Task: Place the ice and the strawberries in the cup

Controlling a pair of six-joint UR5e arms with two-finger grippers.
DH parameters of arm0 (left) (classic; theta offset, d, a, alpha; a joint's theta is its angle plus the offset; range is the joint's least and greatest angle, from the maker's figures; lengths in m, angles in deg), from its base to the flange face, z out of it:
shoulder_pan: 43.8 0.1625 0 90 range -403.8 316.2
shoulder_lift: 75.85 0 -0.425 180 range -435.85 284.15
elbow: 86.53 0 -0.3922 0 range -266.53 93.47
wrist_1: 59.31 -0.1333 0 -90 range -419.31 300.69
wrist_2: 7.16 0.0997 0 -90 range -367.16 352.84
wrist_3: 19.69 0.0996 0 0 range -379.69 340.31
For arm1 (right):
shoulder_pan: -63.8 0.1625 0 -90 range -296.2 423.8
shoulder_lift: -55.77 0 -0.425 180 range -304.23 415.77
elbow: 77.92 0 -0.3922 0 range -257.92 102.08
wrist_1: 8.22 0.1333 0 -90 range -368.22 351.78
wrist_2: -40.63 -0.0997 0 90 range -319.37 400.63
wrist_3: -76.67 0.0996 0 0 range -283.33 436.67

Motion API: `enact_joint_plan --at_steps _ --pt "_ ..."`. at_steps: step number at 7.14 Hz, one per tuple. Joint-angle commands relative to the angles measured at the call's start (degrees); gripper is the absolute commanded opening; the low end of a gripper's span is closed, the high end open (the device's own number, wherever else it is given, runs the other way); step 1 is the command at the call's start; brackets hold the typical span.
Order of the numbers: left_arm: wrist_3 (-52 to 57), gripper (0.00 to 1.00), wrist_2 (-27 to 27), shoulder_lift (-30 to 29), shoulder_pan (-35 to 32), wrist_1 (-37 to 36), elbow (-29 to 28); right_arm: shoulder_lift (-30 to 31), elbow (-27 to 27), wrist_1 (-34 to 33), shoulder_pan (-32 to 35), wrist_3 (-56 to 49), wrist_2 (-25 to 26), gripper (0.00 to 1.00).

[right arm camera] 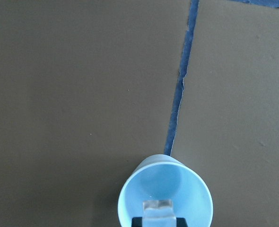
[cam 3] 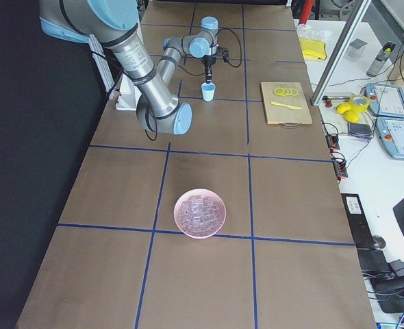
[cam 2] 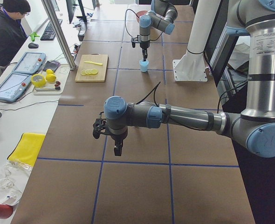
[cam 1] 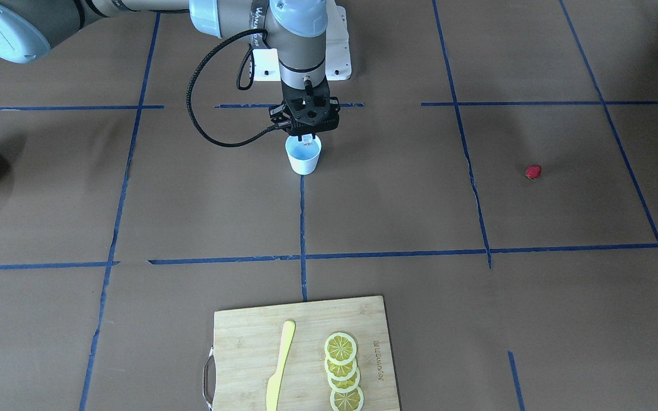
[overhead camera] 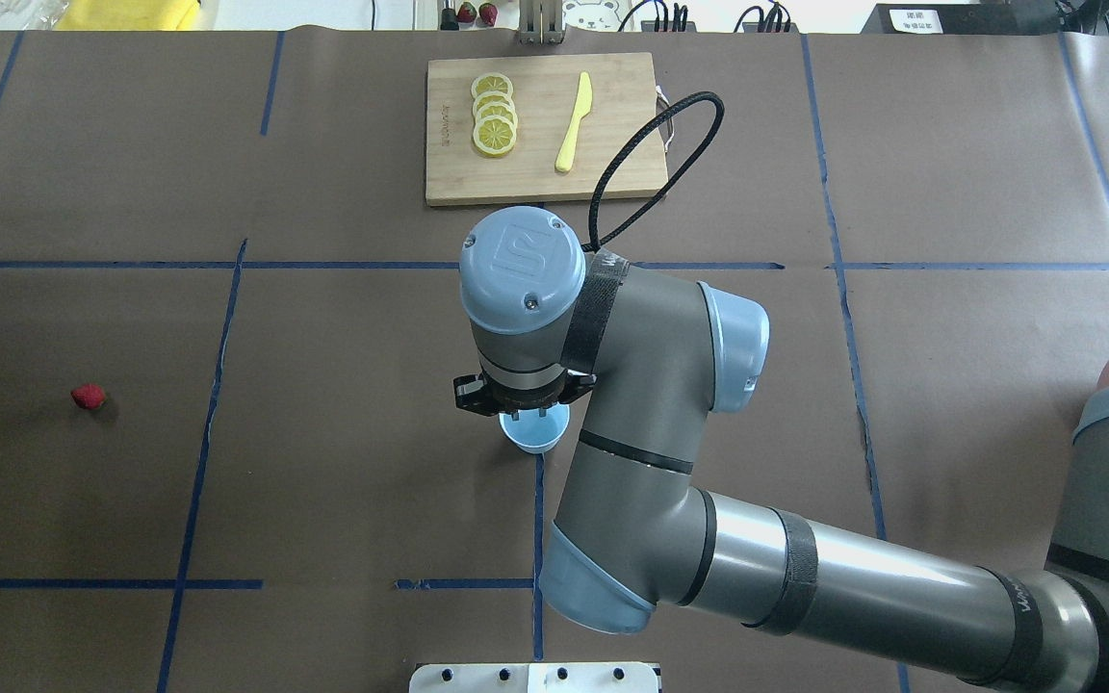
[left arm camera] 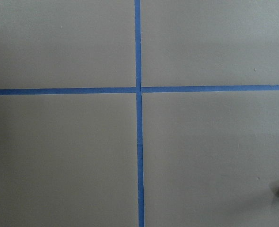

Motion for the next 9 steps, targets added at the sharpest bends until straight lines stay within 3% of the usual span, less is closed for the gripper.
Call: enact_joint_plan --at_steps 1,2,4,6,7,8,9 --pt "0.0 1.0 0.0 -0.1 0.0 0.0 -0.1 0.0 -0.1 0.0 -0.1 0.0 -0.1 0.31" --pt "0.0 1.0 0.0 -0.1 0.0 0.0 -0.1 0.1 0.0 0.0 -0.1 0.0 0.0 0.45" --pt "0.0 1.0 0.0 -0.1 0.0 0.0 0.0 0.1 0.1 0.0 -0.2 0.1 0.0 0.63" --pt "0.0 1.0 0.0 -0.1 0.0 0.0 0.2 0.1 0.1 0.0 -0.3 0.1 0.0 0.67" --pt "0.0 1.0 0.0 -0.1 0.0 -0.2 0.5 0.1 0.3 0.0 -0.3 0.1 0.0 0.93" --pt "0.0 1.0 0.0 -0.1 0.0 -0.3 0.5 0.0 0.8 -0.1 -0.1 0.1 0.0 0.99" --pt "0.0 1.0 0.0 -0.1 0.0 -0.3 0.6 0.0 1.2 -0.3 0.5 0.2 -0.1 0.99"
